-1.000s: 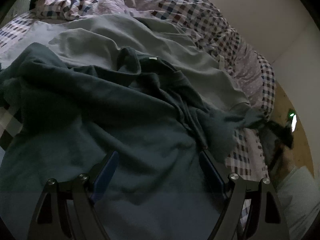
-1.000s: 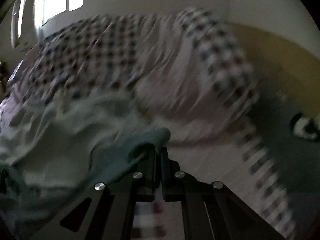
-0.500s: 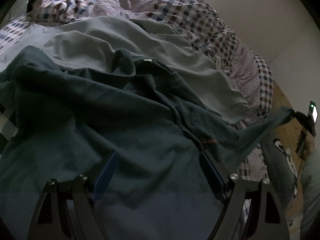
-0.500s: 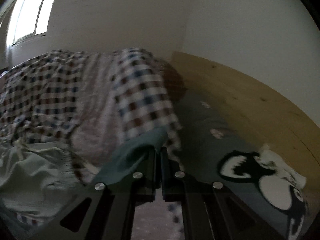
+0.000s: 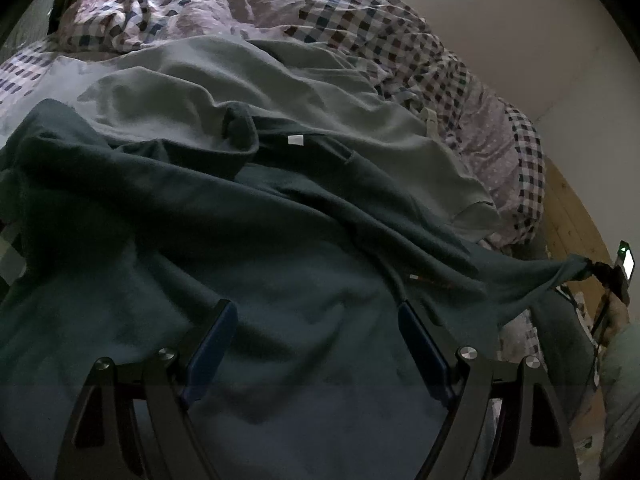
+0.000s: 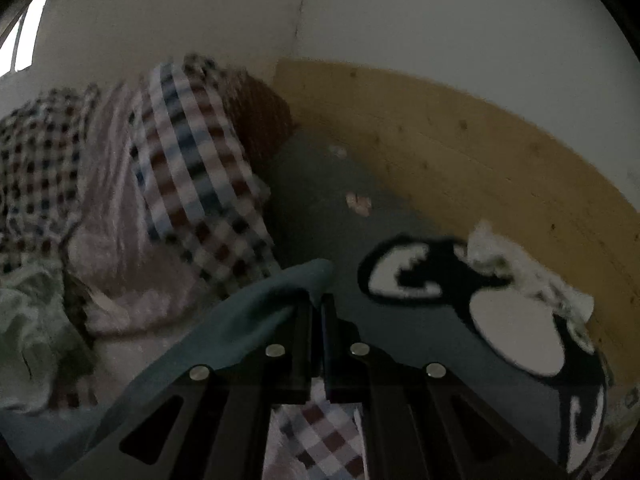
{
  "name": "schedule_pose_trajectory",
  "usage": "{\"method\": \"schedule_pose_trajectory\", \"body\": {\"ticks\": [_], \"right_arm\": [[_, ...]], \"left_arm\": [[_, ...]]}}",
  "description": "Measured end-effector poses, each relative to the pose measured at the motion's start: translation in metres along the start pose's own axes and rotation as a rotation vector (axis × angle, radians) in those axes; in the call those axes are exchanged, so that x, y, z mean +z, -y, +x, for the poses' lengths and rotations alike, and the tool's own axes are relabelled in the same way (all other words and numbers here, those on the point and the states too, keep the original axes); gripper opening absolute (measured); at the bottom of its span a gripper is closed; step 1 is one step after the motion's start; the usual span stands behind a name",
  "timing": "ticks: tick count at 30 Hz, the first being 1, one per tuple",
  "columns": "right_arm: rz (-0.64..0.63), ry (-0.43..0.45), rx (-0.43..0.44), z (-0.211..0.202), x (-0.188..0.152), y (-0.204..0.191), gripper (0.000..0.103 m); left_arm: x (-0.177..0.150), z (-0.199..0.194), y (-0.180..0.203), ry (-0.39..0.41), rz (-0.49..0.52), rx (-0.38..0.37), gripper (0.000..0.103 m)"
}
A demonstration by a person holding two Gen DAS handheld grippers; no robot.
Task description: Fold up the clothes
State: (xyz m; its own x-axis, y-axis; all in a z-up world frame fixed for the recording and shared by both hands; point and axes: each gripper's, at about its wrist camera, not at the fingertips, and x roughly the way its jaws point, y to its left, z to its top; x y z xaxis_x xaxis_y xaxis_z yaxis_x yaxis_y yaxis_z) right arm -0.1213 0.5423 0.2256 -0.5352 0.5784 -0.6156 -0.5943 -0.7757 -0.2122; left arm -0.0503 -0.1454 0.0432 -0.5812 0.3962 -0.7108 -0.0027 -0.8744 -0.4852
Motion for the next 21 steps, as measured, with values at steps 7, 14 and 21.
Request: {"method": "schedule_pose_trajectory", "body": {"ticks": [7, 14, 21], "right_arm": [[-0.04, -0.264, 0.075, 0.048, -0.076, 0.013, 0.003], [-0.108, -0.422, 0.037, 0.054, -0.131, 0.03, 0.035], [-0.192, -0.23, 0.068, -0.01, -0.117, -0.028, 0.057]], "left_arm": [[-0.002, 0.003, 0.002, -0.013, 0.005, 0.005, 0.086], [-0.003, 0.001, 0.007, -0.011, 0.023, 0.016, 0.086], [0.001, -0.006, 0.003, 0.002, 0.009, 0.014, 0.086]]}}
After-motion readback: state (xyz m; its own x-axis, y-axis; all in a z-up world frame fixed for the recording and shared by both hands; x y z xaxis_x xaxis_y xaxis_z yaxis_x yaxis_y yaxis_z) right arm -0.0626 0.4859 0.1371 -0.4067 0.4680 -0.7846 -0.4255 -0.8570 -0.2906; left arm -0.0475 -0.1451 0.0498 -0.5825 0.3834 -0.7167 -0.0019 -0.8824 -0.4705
